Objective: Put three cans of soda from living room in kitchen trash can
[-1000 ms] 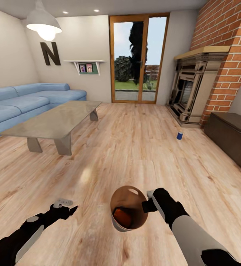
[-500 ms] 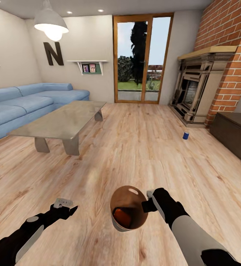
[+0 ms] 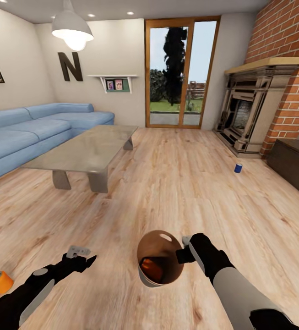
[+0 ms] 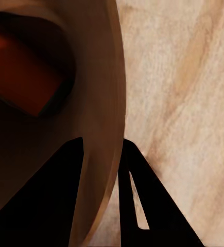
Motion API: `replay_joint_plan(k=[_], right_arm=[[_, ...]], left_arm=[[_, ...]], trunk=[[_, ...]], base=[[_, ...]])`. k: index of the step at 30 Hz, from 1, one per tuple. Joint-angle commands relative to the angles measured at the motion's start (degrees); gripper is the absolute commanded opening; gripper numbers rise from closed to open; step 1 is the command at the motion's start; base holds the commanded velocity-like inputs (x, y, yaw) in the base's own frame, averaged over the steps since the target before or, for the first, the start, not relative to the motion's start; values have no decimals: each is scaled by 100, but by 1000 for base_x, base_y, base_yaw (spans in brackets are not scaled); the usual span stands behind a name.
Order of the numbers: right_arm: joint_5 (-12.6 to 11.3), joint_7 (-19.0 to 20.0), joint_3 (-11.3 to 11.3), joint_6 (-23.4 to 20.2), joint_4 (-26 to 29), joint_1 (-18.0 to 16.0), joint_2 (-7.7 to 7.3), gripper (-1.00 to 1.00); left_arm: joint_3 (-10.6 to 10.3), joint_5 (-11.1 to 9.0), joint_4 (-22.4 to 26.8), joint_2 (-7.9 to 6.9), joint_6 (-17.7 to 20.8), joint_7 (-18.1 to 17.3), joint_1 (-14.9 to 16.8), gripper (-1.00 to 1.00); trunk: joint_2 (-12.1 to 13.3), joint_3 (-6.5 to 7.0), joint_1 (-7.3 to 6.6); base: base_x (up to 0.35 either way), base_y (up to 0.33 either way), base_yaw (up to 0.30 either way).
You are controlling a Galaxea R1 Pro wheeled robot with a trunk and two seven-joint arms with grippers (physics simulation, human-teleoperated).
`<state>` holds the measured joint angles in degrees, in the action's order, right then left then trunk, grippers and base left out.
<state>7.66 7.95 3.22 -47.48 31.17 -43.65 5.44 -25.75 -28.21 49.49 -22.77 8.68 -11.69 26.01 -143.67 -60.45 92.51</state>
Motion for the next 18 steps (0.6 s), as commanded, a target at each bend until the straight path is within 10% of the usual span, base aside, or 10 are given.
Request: replay_joint_plan(k=[1, 18], right_arm=[[-123, 21, -16, -6, 9, 0, 1, -100], [-125, 6, -134, -17, 11, 6, 10, -100]], left_arm=[[0, 0, -1, -2, -3, 0, 0, 100], [17, -9, -154, 0, -5, -7, 1, 100]], trunk=[[0, 1, -1], [0, 1, -1]], base=[[0, 305, 0], [0, 304, -63]])
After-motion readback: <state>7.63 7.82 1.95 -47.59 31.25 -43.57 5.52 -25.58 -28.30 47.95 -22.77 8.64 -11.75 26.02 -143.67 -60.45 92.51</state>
